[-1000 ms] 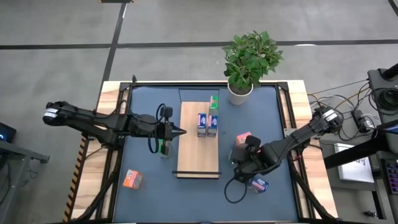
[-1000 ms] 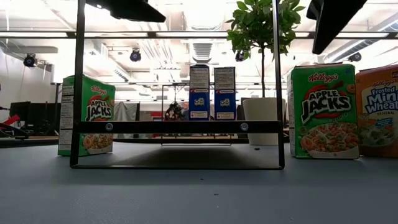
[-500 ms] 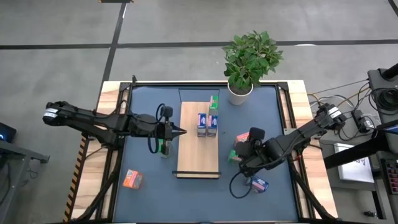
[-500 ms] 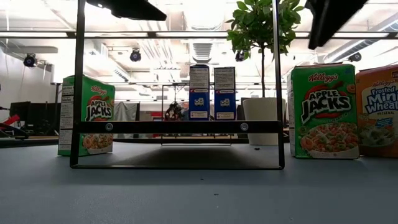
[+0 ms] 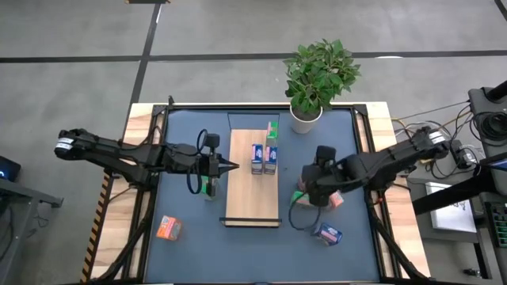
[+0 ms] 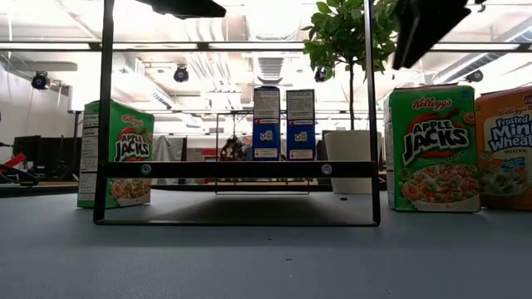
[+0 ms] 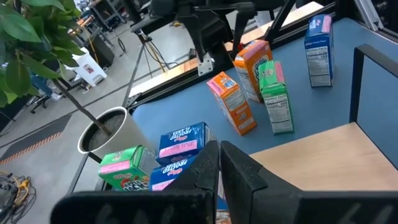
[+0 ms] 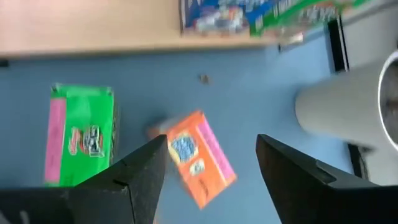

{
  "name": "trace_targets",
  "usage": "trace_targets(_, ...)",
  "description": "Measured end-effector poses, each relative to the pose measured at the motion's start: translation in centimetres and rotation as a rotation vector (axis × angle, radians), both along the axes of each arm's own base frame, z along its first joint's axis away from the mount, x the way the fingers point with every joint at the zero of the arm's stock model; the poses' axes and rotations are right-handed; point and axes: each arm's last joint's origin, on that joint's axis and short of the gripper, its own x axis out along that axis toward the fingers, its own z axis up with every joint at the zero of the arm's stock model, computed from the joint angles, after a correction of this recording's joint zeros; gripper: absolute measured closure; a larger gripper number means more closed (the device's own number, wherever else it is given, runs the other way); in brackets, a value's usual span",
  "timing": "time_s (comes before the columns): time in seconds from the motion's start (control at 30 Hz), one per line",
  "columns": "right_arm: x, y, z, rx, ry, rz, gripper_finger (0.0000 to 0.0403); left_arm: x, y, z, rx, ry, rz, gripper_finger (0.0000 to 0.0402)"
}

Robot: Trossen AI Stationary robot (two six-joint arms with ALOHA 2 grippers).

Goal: Stack cereal on shelf
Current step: Put the top left orange cereal box on the shelf

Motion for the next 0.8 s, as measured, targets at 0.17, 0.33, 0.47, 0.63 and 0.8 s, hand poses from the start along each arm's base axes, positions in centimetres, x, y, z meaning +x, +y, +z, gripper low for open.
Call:
trace_targets(0.17, -0.9, -1.6, 0.0, -0.118, -0.057, 0.080, 0.0174, 0.0, 0.0, 0.0, 0.000, 0.000, 0.000, 0.0402)
trace_targets(0.33, -1.1, -2.1, 0.1, -0.152, -0.154, -0.028, 0.0174, 0.0, 0.0, 0.1, -0.001, -0.010, 0.008, 0.0402)
trace_targets(0.47, -1.2, -2.0, -0.1, 0.024, -0.125, -0.010, 0.0164, 0.1, 0.0, 0.2, -0.010, -0.018, 0.011, 0.0402)
trace_targets(0.63, -1.2, -1.9, -0.6, 0.133, -0.098, -0.020, 0.0137, 0.0, 0.0, 0.1, -0.012, -0.015, 0.012, 0.0402)
trace_targets(0.8, -1.7, -2.0, -2.7, 0.141, -0.014, -0.004, 0.0106, 0.0, 0.0, 0.1, -0.018, -0.015, 0.014, 0.0402)
